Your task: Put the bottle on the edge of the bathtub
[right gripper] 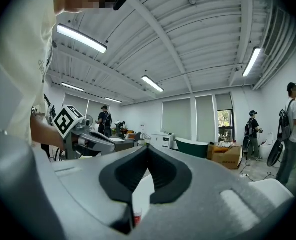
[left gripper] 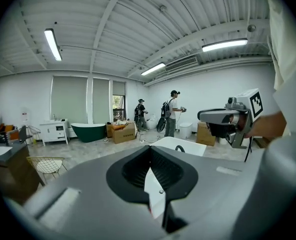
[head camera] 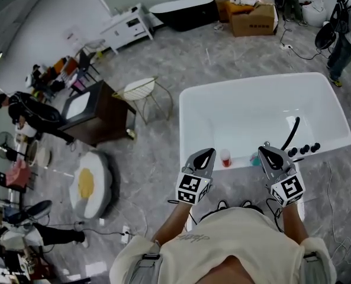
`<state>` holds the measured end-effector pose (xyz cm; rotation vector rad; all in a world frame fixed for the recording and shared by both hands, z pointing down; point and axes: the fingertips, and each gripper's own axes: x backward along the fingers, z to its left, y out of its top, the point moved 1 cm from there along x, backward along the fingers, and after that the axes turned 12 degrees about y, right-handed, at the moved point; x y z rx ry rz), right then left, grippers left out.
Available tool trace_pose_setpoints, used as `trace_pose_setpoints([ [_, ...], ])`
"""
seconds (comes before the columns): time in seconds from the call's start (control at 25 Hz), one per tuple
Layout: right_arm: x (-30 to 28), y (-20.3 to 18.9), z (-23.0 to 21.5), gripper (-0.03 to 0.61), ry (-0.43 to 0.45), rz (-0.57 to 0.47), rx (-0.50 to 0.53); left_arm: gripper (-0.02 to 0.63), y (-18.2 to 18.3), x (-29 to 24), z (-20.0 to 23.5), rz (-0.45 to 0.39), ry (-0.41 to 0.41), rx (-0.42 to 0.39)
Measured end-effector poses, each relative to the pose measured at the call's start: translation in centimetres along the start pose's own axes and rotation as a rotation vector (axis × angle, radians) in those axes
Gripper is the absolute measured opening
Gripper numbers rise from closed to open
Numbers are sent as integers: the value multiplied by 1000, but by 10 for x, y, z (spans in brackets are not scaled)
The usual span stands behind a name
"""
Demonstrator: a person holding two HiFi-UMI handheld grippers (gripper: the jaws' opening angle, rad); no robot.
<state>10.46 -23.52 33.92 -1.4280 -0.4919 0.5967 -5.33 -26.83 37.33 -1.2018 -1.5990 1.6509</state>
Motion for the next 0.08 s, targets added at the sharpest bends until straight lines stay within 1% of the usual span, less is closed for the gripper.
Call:
trace_pose_setpoints([
  [0.08,3,-5,-7,0,-8,4,-10,17,4,-5,-1,-7,-3,23],
])
